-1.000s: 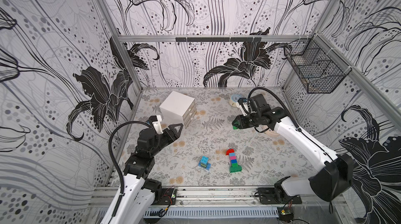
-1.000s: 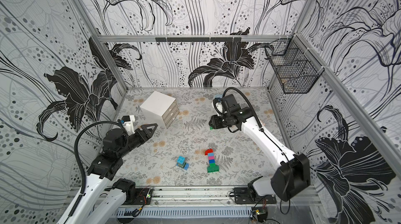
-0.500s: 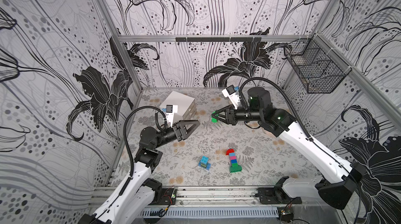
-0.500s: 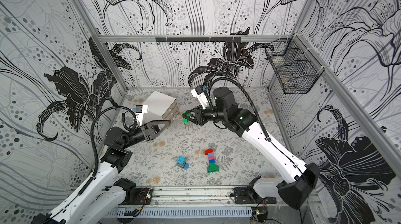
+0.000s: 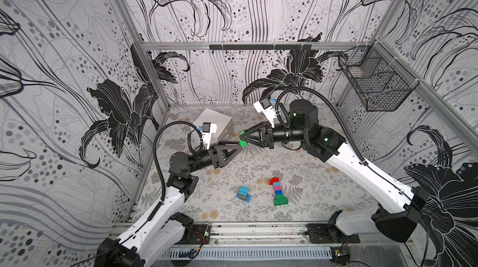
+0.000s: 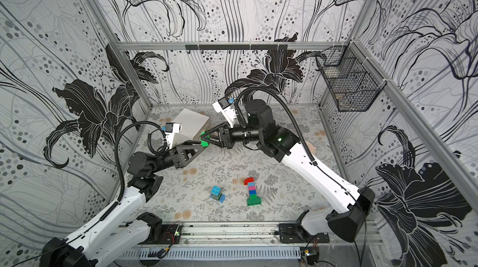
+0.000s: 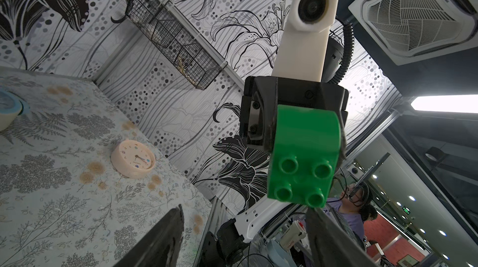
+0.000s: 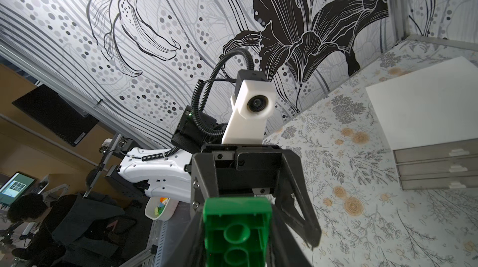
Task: Assemble the number 1 with lego
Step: Pick up the lego brick from the center of the board.
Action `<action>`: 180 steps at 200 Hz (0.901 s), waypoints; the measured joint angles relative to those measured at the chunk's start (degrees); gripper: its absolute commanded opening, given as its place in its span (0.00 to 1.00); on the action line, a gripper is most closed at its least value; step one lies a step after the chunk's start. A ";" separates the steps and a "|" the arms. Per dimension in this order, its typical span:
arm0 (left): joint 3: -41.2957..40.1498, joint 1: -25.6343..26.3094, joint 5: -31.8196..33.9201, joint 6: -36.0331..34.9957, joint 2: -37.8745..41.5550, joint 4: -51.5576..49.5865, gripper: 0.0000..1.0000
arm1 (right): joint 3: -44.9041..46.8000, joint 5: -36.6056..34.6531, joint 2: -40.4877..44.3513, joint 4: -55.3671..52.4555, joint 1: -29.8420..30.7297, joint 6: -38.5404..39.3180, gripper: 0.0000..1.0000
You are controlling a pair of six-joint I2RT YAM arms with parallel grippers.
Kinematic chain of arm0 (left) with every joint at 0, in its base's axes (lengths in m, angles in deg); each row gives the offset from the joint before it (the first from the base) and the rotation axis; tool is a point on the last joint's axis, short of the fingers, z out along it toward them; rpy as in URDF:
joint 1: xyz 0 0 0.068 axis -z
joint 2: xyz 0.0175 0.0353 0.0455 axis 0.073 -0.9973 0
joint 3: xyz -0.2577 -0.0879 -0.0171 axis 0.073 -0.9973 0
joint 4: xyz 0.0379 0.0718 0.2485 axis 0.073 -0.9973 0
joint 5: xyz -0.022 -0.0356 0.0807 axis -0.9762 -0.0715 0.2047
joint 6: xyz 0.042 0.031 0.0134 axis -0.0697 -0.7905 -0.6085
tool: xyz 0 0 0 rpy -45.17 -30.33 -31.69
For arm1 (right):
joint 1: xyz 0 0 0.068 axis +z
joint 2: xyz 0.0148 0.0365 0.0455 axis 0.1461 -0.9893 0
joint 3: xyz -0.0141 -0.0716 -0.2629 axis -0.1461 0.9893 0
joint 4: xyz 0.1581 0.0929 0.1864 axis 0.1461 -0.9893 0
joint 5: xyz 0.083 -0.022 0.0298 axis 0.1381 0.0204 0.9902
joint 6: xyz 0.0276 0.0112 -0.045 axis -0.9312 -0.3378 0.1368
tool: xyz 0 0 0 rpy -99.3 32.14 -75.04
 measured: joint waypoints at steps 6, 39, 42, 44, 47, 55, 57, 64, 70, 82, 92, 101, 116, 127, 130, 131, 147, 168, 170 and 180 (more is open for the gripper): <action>0.00 0.00 -0.15 0.59 -0.26 1.09 0.75 | -0.13 0.09 0.00 0.09 0.07 -0.02 0.26; -0.02 0.02 -0.72 3.34 -1.38 5.84 0.86 | -0.33 -0.46 0.02 0.42 0.22 0.15 0.25; -0.02 0.09 -0.74 3.50 -1.40 6.27 0.86 | -0.33 -0.66 -0.02 0.35 0.35 0.24 0.25; -0.02 0.13 -0.74 3.69 -1.42 6.56 0.86 | -0.33 -0.79 -0.07 0.26 0.46 0.24 0.25; -0.02 0.24 -0.72 3.74 -1.42 6.82 0.87 | -0.33 -0.96 -0.11 0.15 0.57 0.31 0.25; -0.02 0.33 -0.72 4.11 -1.40 7.72 0.88 | -0.33 -1.51 -0.26 -0.37 0.98 0.46 0.25; -0.02 0.33 -0.74 4.24 -1.40 7.96 0.88 | -0.33 -1.57 -0.28 -0.44 1.05 0.48 0.25; -0.02 0.39 -0.74 4.31 -1.29 8.55 0.88 | -0.33 -2.08 -0.33 -0.90 1.38 0.68 0.25; -0.02 0.48 -0.70 4.31 -1.14 8.81 0.87 | -0.33 -2.36 -0.33 -1.29 1.46 0.81 0.25; -0.02 0.59 -0.66 4.20 -0.74 9.05 0.84 | -0.33 -2.84 -0.33 -1.57 1.49 0.94 0.25; -0.02 0.59 -0.55 4.02 -0.46 8.96 0.81 | -0.33 -3.04 -0.35 -1.75 1.46 0.92 0.25; -0.02 0.59 -0.37 3.82 -0.33 8.63 0.77 | -0.33 -2.99 -0.50 -1.70 1.49 0.90 0.25; -0.02 0.59 -0.09 3.39 -0.28 8.11 0.71 | -0.33 -2.93 -0.87 -1.68 1.81 0.90 0.25; -0.02 0.57 0.13 3.17 -0.31 7.80 0.66 | -0.33 -2.86 -1.22 -1.68 2.10 0.85 0.25; -0.02 0.59 0.22 2.91 -0.31 7.67 0.64 | -0.33 -2.82 -1.31 -1.68 2.10 0.87 0.25; -0.02 0.59 0.22 2.93 -0.31 7.65 0.64 | -0.33 -2.80 -1.33 -1.68 2.10 0.87 0.25; -0.02 0.59 0.39 2.71 -0.31 7.45 0.57 | -0.33 -2.73 -1.55 -1.68 2.25 0.85 0.25; -0.02 0.57 0.61 2.60 -0.31 7.30 0.48 | -0.33 -2.73 -1.55 -1.64 2.25 0.85 0.25; -0.02 0.59 0.63 2.45 -0.31 7.32 0.47 | -0.31 -2.75 -1.55 -1.66 2.25 0.85 0.25; -0.02 0.57 0.61 2.49 -0.28 7.41 0.43 | -0.28 -2.78 -1.55 -1.64 2.23 0.85 0.24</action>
